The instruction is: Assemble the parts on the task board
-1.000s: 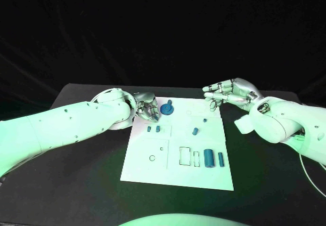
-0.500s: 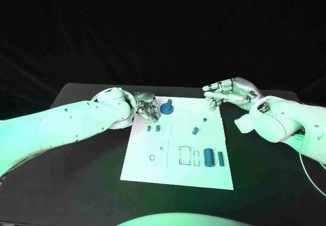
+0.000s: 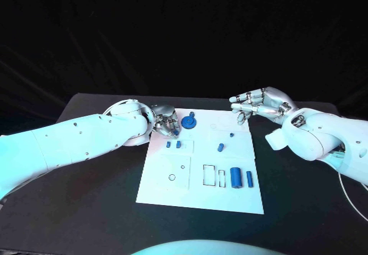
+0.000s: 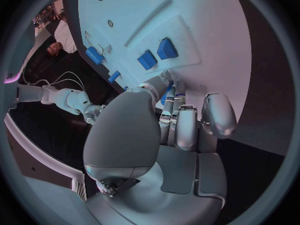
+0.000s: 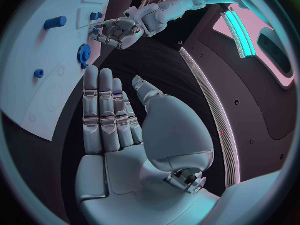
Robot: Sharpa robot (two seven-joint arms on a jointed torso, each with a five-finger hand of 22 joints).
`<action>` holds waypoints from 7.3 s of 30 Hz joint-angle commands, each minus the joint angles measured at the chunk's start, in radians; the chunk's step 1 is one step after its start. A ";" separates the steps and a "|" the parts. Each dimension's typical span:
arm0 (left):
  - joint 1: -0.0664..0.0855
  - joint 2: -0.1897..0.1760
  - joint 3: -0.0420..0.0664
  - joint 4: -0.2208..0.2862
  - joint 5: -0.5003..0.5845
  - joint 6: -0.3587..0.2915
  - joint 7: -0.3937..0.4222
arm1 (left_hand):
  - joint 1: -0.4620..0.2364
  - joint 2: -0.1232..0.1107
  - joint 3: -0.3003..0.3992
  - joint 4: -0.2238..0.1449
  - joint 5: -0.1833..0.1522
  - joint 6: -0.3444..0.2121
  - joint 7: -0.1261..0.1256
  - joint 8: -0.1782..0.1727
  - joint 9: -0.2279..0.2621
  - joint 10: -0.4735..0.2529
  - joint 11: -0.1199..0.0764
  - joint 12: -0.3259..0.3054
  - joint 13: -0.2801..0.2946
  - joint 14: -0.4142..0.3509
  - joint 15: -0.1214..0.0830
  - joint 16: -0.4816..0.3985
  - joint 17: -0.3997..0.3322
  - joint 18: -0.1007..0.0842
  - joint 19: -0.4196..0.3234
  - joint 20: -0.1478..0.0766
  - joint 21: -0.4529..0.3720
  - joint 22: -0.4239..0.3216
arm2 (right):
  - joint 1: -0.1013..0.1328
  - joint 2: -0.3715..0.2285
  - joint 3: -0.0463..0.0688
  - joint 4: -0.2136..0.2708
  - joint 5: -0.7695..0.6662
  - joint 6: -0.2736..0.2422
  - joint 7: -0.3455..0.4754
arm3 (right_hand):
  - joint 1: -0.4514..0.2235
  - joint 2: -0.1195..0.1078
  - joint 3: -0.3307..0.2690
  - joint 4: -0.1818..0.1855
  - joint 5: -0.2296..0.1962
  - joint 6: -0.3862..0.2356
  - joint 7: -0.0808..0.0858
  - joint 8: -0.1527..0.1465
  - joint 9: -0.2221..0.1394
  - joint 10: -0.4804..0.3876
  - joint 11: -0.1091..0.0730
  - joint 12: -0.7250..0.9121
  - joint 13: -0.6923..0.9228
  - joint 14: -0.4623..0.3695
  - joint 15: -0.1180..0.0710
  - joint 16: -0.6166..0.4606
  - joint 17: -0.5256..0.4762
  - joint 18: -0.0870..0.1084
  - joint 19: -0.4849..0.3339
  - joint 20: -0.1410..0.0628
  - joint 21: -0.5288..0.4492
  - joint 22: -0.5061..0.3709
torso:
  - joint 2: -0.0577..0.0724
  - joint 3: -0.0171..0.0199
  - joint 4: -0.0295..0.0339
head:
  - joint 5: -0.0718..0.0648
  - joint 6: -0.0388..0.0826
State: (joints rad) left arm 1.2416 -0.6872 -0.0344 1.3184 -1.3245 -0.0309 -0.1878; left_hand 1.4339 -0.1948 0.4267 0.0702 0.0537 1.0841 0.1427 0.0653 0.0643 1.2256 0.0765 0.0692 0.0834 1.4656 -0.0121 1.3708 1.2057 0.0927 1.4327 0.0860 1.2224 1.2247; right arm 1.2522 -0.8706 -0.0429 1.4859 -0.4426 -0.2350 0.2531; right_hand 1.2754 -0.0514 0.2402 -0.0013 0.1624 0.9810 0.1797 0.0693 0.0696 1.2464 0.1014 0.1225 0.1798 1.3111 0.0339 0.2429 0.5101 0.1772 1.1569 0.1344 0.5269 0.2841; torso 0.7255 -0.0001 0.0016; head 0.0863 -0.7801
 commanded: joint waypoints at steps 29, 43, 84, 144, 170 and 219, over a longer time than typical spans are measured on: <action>0.011 -0.091 0.014 0.023 0.103 -0.067 0.059 | 0.003 -0.017 0.059 -0.046 0.006 -0.072 0.013 0.010 0.005 -0.086 0.019 0.011 -0.014 0.006 0.019 -0.026 -0.049 0.022 -0.057 0.022 -0.132 -0.108 | -0.001 -0.001 0.000 -0.051 -0.471 -0.032 -0.178 | 0.076 -0.001 0.053 -0.076 0.003 0.050 -0.011 0.017 0.002 -0.046 -0.014 -0.006 -0.047 0.130 -0.034 0.116 0.023 0.006 0.100 -0.041 0.103 0.057 | 0.000 -0.0008 0.0008 | -0.006 0.002; 0.007 -0.204 0.014 0.126 1.126 -0.294 0.401 | -0.028 0.002 0.153 -0.078 0.006 -0.002 0.020 0.039 0.004 -0.007 0.008 0.083 0.012 -0.107 0.012 -0.209 -0.321 0.070 -0.189 0.013 -0.388 -0.318 | -0.014 0.002 0.001 0.013 -1.093 0.022 -0.395 | 0.024 -0.026 0.146 -0.119 -0.001 0.127 -0.041 0.010 0.002 -0.019 -0.035 -0.019 -0.093 0.191 -0.055 0.391 0.194 -0.046 0.177 -0.061 0.528 0.512 | 0.001 -0.0023 0.0006 | -0.058 0.025; 0.000 -0.234 0.009 0.209 1.458 -0.261 0.500 | -0.069 0.025 0.050 -0.062 0.006 -0.011 0.019 0.041 0.004 -0.032 0.009 0.108 0.023 -0.155 0.015 -0.272 -0.423 0.091 -0.235 0.019 -0.537 -0.436 | -0.056 0.109 0.001 -0.014 -1.354 0.161 -0.491 | 0.022 -0.019 0.200 -0.114 -0.065 0.151 -0.045 0.005 0.004 -0.055 -0.028 -0.031 -0.115 0.182 -0.048 0.544 0.296 -0.056 0.162 -0.053 0.638 0.633 | 0.000 -0.0010 0.0011 | -0.067 0.016; -0.009 -0.214 0.007 0.184 1.411 -0.290 0.512 | -0.043 0.051 0.038 -0.081 0.005 -0.012 0.020 0.046 0.004 -0.043 0.008 0.124 0.028 -0.144 0.013 -0.255 -0.411 0.087 -0.212 0.015 -0.531 -0.430 | -0.085 0.082 0.023 0.218 -1.218 -0.097 -0.426 | 0.031 0.005 0.275 -0.129 -0.112 0.212 -0.058 0.020 0.017 -0.007 -0.045 -0.009 -0.111 0.176 -0.061 0.661 0.371 -0.072 0.176 -0.060 0.738 0.755 | 0.001 -0.0010 0.0019 | -0.046 0.005; -0.008 -0.196 0.007 0.241 1.411 -0.290 0.504 | -0.044 0.052 0.036 -0.080 0.005 -0.012 0.019 0.047 0.004 -0.045 0.009 0.124 0.028 -0.146 0.013 -0.257 -0.414 0.088 -0.214 0.016 -0.537 -0.435 | -0.165 0.232 0.005 0.172 -1.227 -0.005 -0.409 | 0.029 0.013 0.278 -0.124 -0.112 0.209 -0.056 0.018 0.016 -0.009 -0.044 -0.012 -0.112 0.175 -0.061 0.664 0.371 -0.071 0.174 -0.059 0.740 0.756 | 0.000 -0.0052 0.0004 | 0.006 -0.018; -0.008 -0.181 0.007 0.235 1.411 -0.266 0.482 | -0.052 0.053 0.023 -0.079 0.005 -0.016 0.020 0.047 0.004 -0.055 0.010 0.127 0.028 -0.152 0.015 -0.260 -0.423 0.089 -0.218 0.017 -0.551 -0.445 | -0.187 0.291 0.000 0.138 -1.297 0.088 -0.449 | 0.026 0.012 0.276 -0.121 -0.111 0.205 -0.056 0.015 0.016 -0.014 -0.043 -0.015 -0.112 0.173 -0.059 0.660 0.364 -0.070 0.169 -0.058 0.736 0.749 | 0.000 -0.0039 0.0010 | 0.025 -0.039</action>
State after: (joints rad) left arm 1.2329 -0.8701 -0.0278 1.5525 0.0898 -0.3186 0.2948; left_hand 1.3854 -0.1513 0.4568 -0.0101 0.0606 1.0753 0.1623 0.1118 0.0695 1.1775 0.0891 0.1898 0.1109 1.3209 0.0005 1.1152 0.7831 0.1708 1.2186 0.1039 0.6775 0.7808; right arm 1.0675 -0.5825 -0.0417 1.6216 -1.7147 -0.1829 -0.1870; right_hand 1.3052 -0.0427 0.5141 -0.1271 0.0476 1.1791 0.1239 0.0814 0.0841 1.2397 0.0592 0.1120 0.0689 1.4684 -0.0234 0.9013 0.8753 0.1229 1.3285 0.0739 1.2629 1.0342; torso 0.7248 -0.0036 0.0023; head 0.1108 -0.8191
